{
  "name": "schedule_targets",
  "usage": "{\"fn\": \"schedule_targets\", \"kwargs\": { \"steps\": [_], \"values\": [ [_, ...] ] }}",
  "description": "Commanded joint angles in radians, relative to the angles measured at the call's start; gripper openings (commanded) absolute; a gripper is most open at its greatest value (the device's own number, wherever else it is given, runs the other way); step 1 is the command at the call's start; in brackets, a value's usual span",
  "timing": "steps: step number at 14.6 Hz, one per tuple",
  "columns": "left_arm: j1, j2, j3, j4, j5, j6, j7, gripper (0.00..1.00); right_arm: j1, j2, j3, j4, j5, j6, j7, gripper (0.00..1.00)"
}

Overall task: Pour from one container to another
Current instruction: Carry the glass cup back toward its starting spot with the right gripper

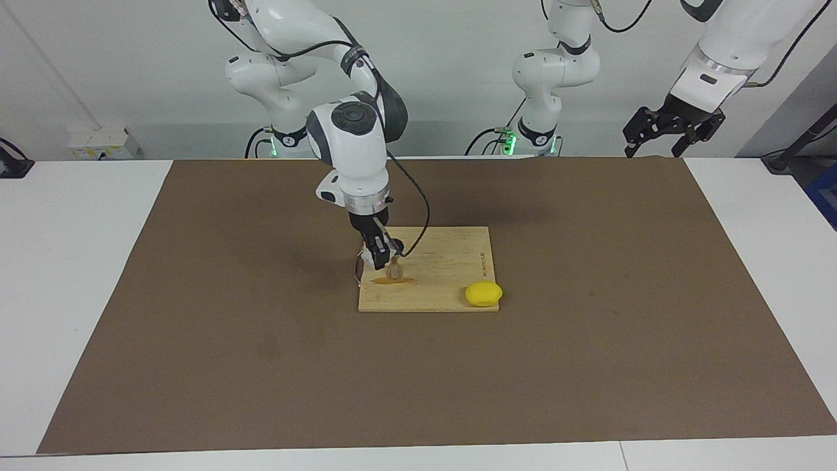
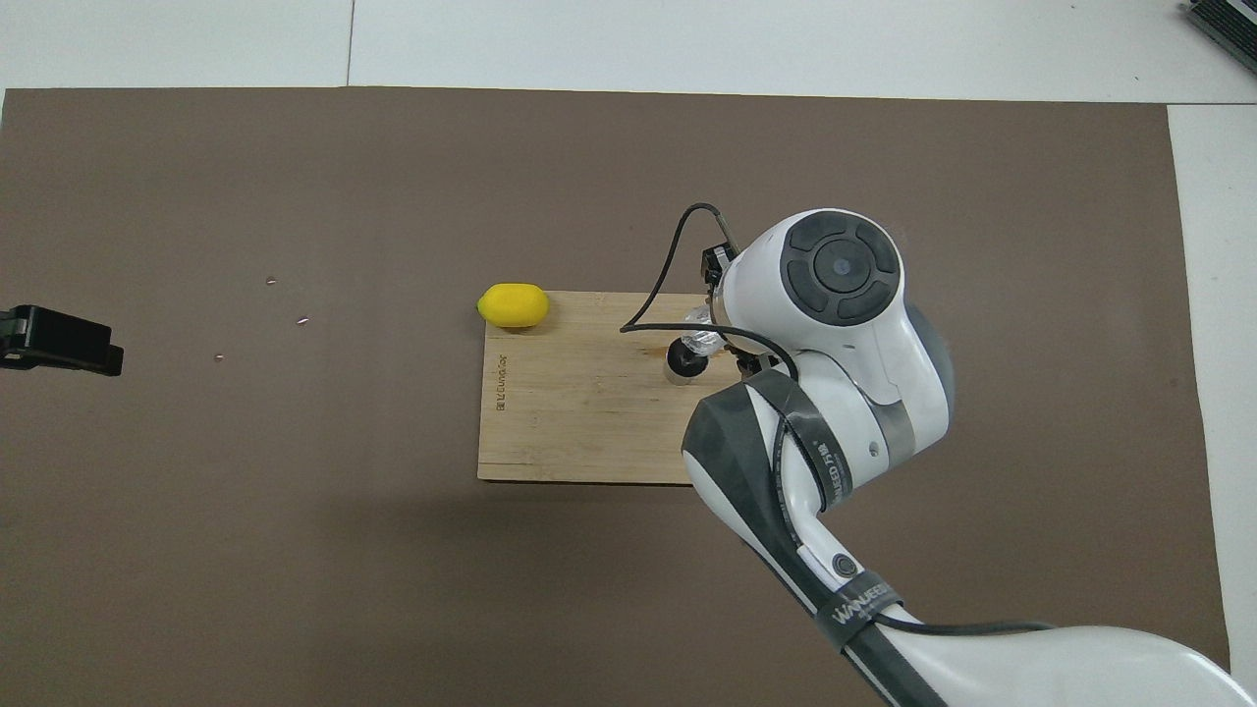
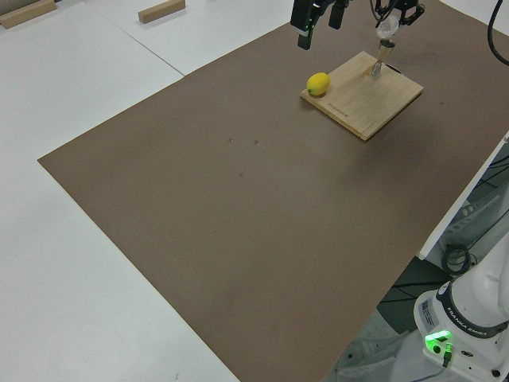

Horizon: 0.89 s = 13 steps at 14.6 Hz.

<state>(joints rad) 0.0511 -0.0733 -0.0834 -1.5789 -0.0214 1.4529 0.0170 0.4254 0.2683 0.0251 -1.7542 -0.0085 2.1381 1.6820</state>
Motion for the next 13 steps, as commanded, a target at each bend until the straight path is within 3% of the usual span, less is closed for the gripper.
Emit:
{"fn": "schedule_targets", "kwargs": {
  "steps": [1, 7, 10, 13],
  "values": [
    [-0.011, -0.026, 0.010, -0.027, -0.009, -0.006, 0.001, 1.00, -0.054, -0.015, 0.009, -0.022, 0.085, 0.011, 0.008, 0.00],
    [-0.011, -0.026, 0.010, -0.027, -0.009, -0.006, 0.001, 1.00, -0.242, -0.029, 0.009, -0.114, 0.454, 0.069, -0.071, 0.00],
    [-0.011, -0.026, 0.010, -0.027, -0.009, -0.006, 0.001, 1.00, -0.356, -0.038, 0.009, -0.168, 0.658, 0.071, -0.203, 0.00],
    [-0.011, -0.026, 0.010, -0.027, -0.009, -0.006, 0.001, 1.00, -0.463, -0.021, 0.009, -0.188, 0.763, 0.028, -0.356, 0.00]
  ]
}}
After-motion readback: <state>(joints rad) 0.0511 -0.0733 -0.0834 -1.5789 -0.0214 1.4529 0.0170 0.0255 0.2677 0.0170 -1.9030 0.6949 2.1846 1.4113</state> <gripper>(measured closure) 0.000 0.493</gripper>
